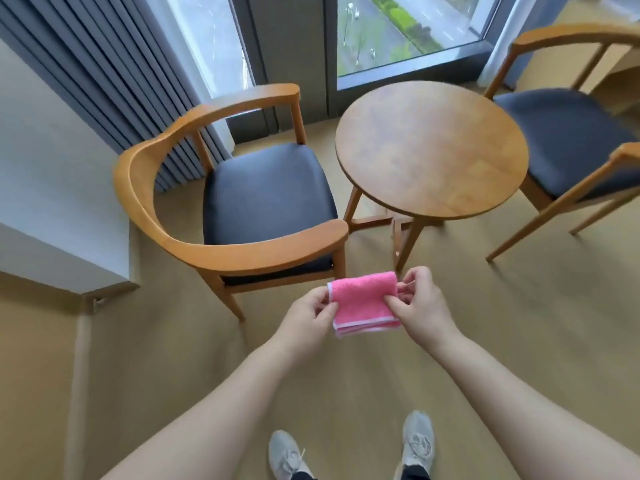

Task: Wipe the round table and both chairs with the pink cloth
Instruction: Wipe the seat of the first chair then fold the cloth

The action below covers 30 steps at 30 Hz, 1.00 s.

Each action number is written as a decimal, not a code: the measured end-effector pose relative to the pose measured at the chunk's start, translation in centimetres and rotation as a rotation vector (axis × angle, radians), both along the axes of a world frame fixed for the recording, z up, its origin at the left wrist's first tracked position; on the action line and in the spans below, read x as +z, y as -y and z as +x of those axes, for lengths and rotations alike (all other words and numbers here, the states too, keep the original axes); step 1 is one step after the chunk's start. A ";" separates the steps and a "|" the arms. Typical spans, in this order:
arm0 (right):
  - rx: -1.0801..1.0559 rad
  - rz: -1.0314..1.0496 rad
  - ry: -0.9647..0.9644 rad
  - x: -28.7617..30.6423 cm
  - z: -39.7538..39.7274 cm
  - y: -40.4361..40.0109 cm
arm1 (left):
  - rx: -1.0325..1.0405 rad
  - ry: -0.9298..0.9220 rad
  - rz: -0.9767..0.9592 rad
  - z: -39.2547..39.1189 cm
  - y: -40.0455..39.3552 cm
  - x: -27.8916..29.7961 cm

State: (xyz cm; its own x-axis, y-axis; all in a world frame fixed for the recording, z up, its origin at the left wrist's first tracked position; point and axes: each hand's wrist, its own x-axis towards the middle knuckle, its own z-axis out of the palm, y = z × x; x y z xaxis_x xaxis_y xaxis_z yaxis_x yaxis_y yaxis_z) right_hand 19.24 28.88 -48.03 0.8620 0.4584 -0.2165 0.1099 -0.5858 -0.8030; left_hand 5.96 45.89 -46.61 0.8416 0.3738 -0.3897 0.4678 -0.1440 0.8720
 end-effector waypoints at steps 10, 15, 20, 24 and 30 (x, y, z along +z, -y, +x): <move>0.155 0.040 0.158 -20.8 3.0 -0.4 | 0.093 0.088 0.083 3.3 2.0 -19.5; 0.157 0.163 0.273 -29.9 5.1 -4.1 | 0.217 0.270 0.147 5.8 -0.9 -28.6; 0.116 0.323 0.393 -37.3 6.5 -7.9 | 0.305 0.480 0.259 8.1 -3.6 -36.9; 0.064 0.368 0.513 -40.2 6.4 -10.0 | 0.350 0.566 0.351 9.3 -4.9 -39.8; 0.025 0.392 0.496 -40.1 6.7 -12.7 | 0.279 0.583 0.392 9.7 -5.4 -38.5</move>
